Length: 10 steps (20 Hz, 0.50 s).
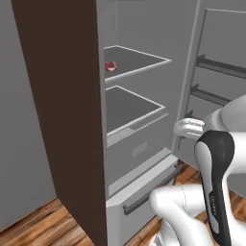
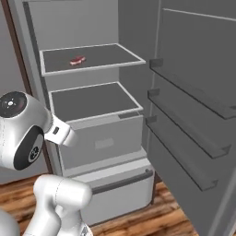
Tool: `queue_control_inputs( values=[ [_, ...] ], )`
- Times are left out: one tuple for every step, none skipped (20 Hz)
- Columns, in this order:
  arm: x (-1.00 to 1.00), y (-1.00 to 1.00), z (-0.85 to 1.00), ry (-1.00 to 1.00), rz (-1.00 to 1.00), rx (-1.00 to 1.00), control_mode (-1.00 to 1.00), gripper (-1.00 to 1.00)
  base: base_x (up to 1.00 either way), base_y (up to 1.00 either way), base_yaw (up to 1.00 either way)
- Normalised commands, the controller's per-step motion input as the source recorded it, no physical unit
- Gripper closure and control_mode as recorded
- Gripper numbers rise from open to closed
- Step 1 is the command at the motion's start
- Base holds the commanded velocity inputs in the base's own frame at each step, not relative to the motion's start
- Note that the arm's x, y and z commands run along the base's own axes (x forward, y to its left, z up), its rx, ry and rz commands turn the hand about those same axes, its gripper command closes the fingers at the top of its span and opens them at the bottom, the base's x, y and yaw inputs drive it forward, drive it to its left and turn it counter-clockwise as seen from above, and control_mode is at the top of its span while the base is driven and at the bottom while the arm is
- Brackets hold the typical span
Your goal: Gather the lemon and cucumber from the fridge and place them on a tray on the dining counter. Then gather the fish and steak from the fridge and place them on the other tray.
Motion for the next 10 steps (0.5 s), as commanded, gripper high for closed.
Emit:
queue_control_inputs(
  values=[
    [0.00,0.00,0.00,0.00,0.00,0.00,1.00,-1.00,0.43,-0.20,0.31],
    [0.00,0.00,0.00,0.00,0.00,0.00,1.00,-1.00,0.42,-0.21,0.31],
    [0.00,0.00,0.00,0.00,0.00,0.00,1.00,-1.00,0.42,-0.20,0.31],
    [0.00,0.00,0.00,0.00,0.00,0.00,1.00,-1.00,0.41,-0.20,0.31],
    [0.00,0.00,0.00,0.00,0.00,0.00,1.00,-1.00,0.41,-0.20,0.31],
    [0.00,0.00,0.00,0.00,0.00,0.00,1.00,-1.00,0.39,-0.20,0.31],
    [0.00,0.00,0.00,0.00,0.00,0.00,1.00,-1.00,0.39,-0.20,0.31],
    [0.00,0.00,0.00,0.00,0.00,0.00,1.00,-1.00,0.37,-0.20,0.31],
    [0.00,0.00,0.00,0.00,0.00,0.00,1.00,-1.00,0.36,-0.21,0.31],
    [0.00,0.00,0.00,0.00,0.00,0.00,1.00,-1.00,0.35,-0.22,0.32]
  ],
)
